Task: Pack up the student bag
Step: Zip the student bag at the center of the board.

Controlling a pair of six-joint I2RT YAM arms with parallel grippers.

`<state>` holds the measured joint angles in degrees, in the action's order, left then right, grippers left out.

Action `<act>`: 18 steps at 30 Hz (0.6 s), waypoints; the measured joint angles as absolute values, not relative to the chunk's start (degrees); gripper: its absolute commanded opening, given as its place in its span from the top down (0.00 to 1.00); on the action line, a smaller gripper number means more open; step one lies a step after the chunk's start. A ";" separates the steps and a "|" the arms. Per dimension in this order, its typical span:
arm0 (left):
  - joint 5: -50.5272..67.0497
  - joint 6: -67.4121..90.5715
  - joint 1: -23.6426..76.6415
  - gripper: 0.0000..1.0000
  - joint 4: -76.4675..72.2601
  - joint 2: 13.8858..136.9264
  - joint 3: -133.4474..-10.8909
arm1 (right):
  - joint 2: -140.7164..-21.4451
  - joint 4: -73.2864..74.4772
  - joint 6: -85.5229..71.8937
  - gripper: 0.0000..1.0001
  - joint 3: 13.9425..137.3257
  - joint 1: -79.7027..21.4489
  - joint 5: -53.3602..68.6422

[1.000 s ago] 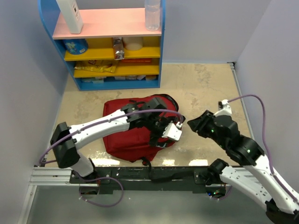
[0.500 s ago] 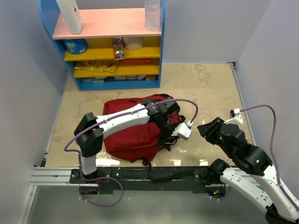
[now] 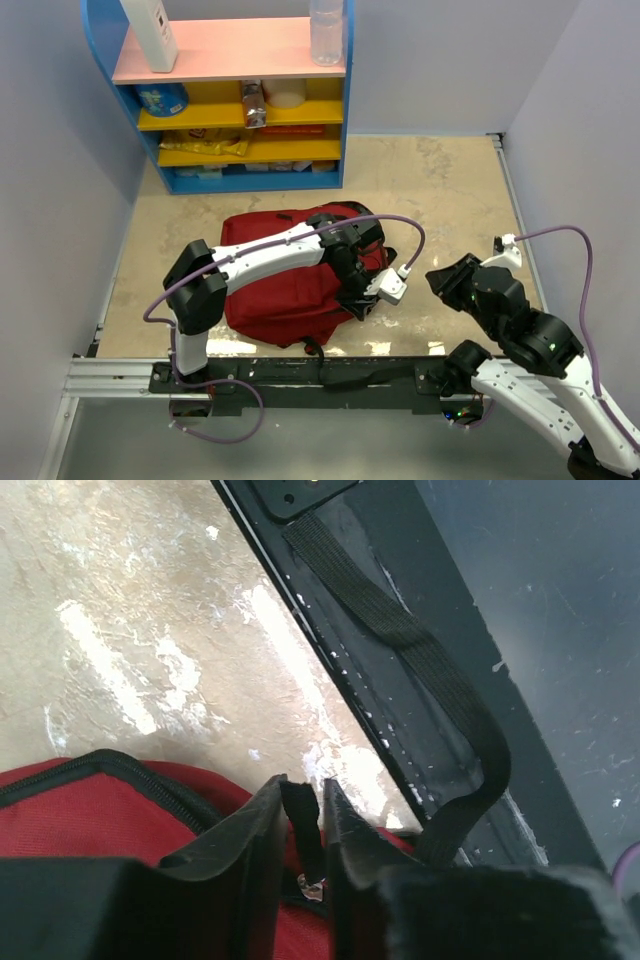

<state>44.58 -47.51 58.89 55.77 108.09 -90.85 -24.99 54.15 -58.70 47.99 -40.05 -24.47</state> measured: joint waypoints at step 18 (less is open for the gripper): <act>38.13 -30.83 55.29 1.00 40.16 105.54 -91.11 | -13.02 50.72 -57.87 0.47 35.68 -40.01 -16.78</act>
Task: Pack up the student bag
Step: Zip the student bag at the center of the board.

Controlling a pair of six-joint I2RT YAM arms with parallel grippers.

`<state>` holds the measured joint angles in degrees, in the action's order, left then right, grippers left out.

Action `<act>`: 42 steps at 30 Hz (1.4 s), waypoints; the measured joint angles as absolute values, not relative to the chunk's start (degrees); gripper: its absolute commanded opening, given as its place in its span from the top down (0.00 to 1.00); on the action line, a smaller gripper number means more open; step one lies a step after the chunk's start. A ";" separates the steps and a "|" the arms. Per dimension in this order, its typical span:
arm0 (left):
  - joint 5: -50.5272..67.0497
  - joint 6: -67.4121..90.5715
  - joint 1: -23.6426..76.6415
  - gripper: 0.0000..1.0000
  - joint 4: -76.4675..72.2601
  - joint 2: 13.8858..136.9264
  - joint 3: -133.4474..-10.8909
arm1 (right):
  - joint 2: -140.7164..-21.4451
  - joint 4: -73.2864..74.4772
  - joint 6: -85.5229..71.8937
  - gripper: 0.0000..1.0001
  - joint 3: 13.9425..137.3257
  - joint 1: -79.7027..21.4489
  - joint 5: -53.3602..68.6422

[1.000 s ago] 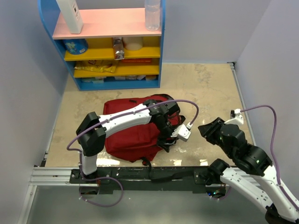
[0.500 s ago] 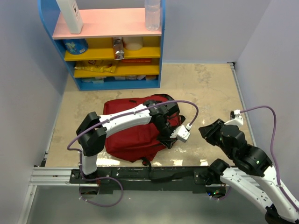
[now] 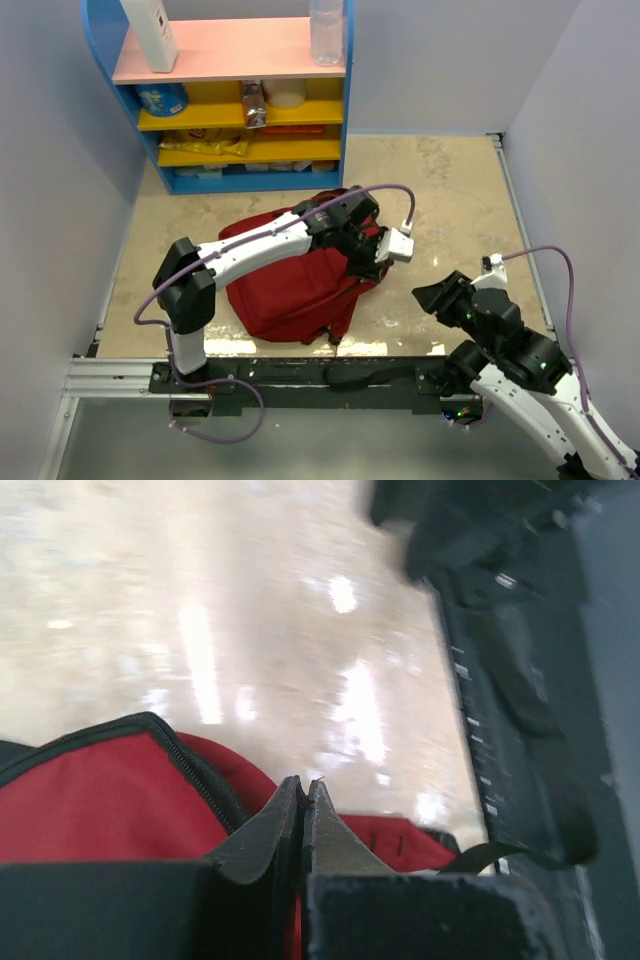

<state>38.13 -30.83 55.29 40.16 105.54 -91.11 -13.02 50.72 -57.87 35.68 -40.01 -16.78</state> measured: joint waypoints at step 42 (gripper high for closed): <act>26.85 -12.51 50.98 1.00 22.59 111.50 -98.26 | -54.52 0.82 -51.11 1.00 28.99 -50.00 -29.52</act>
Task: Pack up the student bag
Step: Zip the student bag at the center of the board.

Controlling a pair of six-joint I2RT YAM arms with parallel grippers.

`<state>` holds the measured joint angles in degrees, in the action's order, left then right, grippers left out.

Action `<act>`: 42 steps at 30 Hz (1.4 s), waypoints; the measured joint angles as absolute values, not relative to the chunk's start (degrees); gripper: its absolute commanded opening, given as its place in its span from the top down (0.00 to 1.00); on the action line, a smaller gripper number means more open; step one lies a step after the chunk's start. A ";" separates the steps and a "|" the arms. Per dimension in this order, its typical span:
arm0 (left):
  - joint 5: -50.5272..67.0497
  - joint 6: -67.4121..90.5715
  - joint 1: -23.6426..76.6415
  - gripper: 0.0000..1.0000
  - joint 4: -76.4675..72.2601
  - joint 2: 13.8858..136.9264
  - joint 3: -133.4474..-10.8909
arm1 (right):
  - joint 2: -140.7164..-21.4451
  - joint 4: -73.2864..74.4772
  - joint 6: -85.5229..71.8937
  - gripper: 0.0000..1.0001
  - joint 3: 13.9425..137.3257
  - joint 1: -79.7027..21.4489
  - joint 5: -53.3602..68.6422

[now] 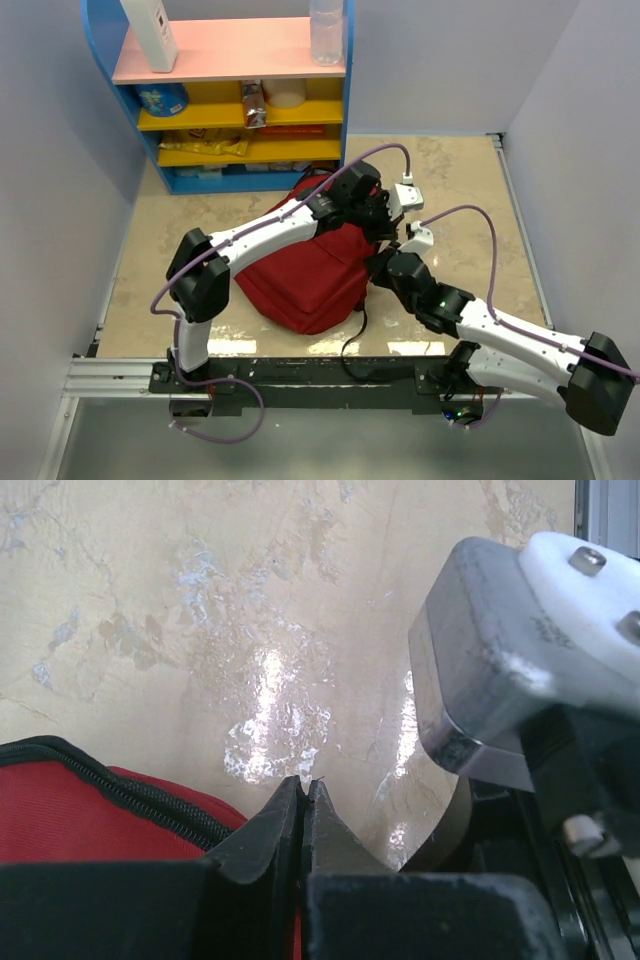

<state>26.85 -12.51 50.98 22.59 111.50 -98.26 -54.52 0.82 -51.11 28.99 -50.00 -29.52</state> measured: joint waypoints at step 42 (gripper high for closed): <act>33.93 -10.57 49.84 1.00 22.87 116.75 -102.85 | -29.08 15.51 -50.04 0.13 21.74 -69.73 -36.62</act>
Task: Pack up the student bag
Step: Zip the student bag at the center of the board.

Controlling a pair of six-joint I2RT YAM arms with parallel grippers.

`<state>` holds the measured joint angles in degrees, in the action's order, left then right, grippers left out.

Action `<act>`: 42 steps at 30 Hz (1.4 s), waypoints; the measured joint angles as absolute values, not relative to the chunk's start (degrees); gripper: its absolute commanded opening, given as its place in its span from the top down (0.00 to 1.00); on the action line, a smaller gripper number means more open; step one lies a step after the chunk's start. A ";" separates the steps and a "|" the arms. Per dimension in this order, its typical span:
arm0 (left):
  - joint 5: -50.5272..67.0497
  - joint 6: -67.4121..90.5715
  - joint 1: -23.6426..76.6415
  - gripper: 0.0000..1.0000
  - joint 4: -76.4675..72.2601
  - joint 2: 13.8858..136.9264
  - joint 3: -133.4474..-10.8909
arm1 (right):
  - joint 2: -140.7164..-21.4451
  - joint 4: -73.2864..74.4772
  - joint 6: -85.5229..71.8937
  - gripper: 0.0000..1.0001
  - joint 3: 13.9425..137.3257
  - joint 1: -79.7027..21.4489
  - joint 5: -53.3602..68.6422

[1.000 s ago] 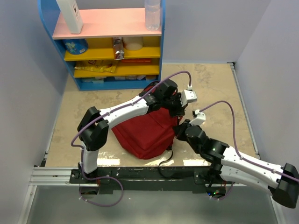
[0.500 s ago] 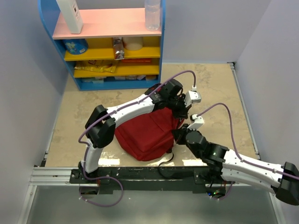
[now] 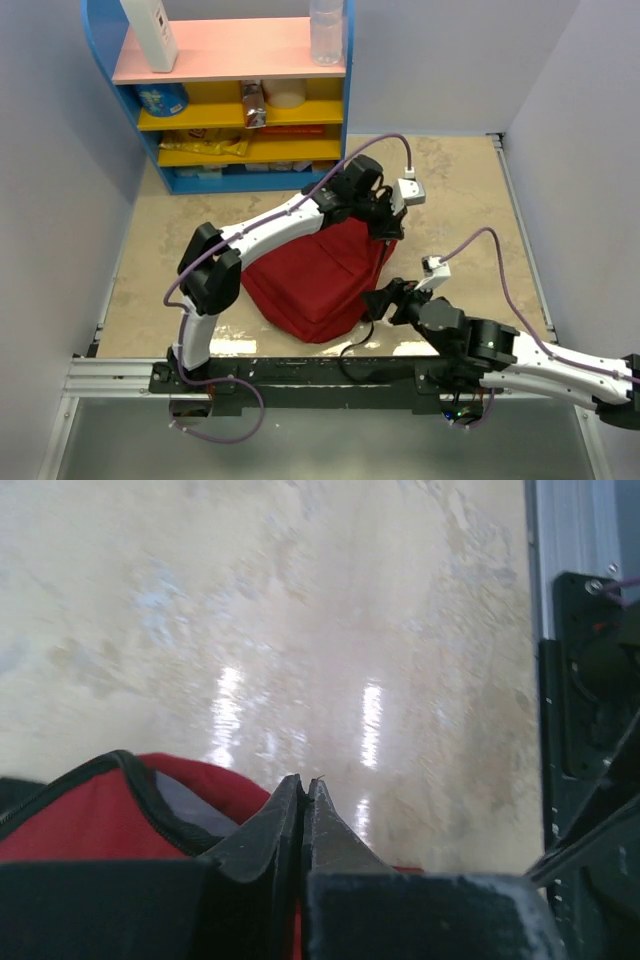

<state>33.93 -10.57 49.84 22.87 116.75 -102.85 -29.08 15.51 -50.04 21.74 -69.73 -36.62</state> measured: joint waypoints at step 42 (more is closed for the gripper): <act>49.71 -11.57 48.60 1.00 24.53 84.66 -70.91 | -51.92 18.04 -47.33 0.36 41.52 -36.95 -10.37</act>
